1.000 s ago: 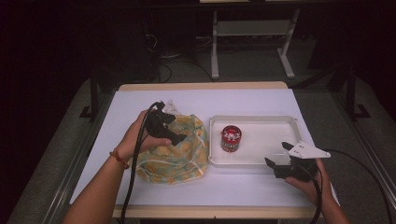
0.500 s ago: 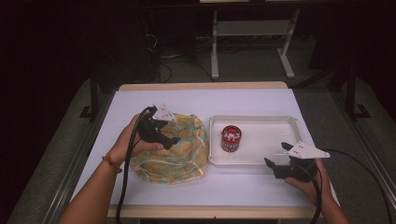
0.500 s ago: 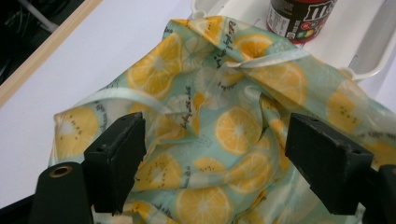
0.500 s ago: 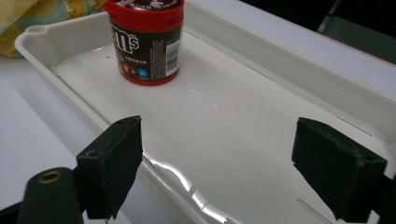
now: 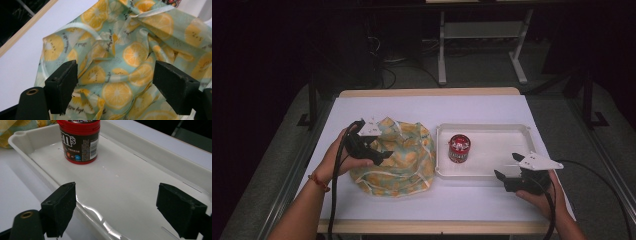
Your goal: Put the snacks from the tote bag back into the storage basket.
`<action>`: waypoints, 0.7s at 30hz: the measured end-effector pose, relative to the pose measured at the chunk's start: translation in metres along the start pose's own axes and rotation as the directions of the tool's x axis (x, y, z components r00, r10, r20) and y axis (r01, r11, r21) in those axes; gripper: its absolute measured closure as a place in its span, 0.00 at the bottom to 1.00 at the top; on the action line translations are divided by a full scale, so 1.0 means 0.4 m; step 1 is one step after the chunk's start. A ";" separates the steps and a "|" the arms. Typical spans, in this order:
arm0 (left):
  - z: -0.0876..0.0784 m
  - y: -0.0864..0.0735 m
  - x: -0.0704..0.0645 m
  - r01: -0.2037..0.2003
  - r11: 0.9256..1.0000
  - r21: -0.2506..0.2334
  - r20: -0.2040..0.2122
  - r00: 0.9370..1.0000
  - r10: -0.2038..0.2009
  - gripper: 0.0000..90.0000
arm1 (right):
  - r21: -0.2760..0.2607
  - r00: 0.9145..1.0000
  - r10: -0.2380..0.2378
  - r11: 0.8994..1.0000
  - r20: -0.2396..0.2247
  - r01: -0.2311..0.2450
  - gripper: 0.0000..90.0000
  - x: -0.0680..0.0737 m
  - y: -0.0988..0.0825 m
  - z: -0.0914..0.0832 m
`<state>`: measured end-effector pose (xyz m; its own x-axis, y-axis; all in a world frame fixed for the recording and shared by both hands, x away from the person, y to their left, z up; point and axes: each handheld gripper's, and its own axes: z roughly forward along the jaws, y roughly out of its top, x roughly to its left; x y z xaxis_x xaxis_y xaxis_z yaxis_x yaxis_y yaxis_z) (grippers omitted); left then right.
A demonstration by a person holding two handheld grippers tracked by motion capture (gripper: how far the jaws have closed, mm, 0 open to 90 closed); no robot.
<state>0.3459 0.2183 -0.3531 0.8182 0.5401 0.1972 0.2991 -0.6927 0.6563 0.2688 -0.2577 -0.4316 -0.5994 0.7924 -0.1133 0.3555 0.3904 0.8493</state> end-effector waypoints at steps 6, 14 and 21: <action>-0.007 -0.032 0.003 0.000 1.000 -0.020 -0.013 1.000 -0.001 0.22 | 0.005 1.000 0.000 1.000 -0.001 0.000 0.17 0.000 0.000 0.001; -0.017 -0.080 0.017 0.010 0.999 -0.032 -0.030 0.999 -0.011 0.22 | 0.005 1.000 0.001 1.000 -0.002 -0.001 0.17 0.000 -0.001 0.001; -0.029 -0.117 0.026 0.014 0.999 -0.037 -0.043 0.999 -0.015 0.22 | 0.007 1.000 0.004 1.000 -0.003 -0.004 0.17 0.001 -0.001 0.002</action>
<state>0.3345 0.2617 -0.3731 0.7919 0.5705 0.2180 0.2921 -0.6673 0.6851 0.2689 -0.2573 -0.4325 -0.5997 0.7928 -0.1084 0.3629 0.3903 0.8462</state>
